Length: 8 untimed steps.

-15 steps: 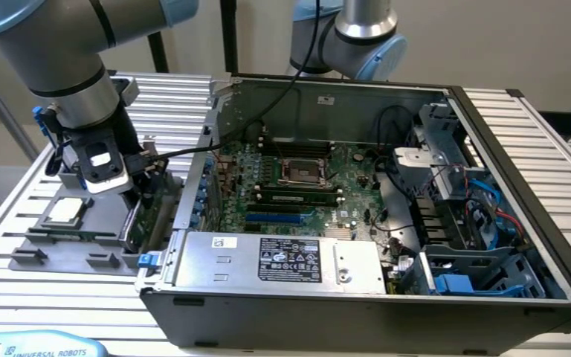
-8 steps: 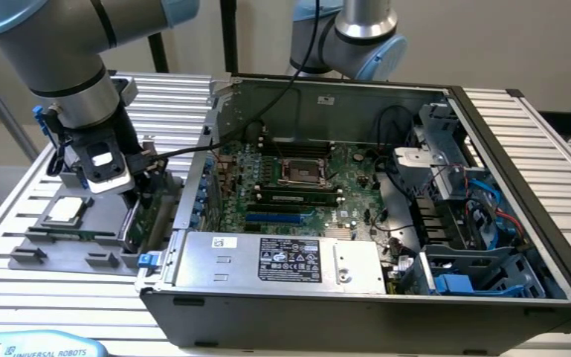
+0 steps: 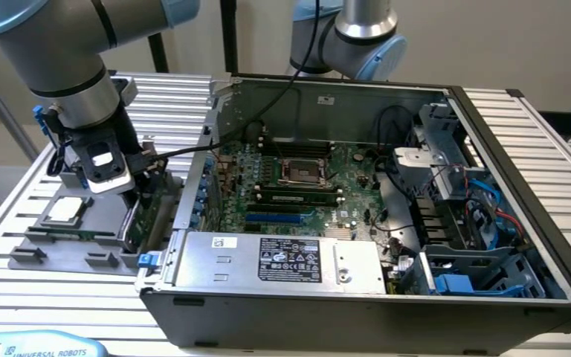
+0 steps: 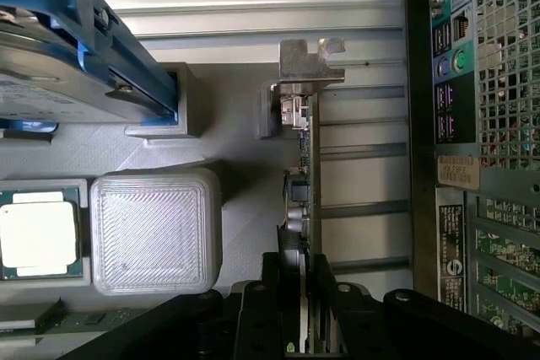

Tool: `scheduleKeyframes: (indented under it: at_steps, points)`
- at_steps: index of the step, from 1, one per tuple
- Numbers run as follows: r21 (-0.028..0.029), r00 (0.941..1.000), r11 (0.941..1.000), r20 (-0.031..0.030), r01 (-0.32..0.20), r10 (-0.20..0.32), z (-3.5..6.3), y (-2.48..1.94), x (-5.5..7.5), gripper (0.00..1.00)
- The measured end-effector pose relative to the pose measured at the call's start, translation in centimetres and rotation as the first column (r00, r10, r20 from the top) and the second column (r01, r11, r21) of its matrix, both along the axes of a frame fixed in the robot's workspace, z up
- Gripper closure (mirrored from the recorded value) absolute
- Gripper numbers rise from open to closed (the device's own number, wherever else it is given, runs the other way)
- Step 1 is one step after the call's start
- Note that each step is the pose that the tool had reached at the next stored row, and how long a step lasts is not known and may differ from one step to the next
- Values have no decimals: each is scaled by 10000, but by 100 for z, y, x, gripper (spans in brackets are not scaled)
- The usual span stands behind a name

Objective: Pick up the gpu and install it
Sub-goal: 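Pick up the gpu and move the gpu toward the slot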

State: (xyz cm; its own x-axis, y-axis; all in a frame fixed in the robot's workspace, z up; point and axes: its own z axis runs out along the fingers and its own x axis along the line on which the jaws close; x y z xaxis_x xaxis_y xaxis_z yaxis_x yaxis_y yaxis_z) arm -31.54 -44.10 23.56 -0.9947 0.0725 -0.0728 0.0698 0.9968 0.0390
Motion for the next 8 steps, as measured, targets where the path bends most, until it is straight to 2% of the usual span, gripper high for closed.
scheduleKeyframes:
  at_steps: [5, 8]
  points:
    - [0, 10000, 10000, 0, 3, -3, 1, 0, 0, 73]
    - [0, 10000, 10000, -10, 3, -3, 41, 0, 0, 73]
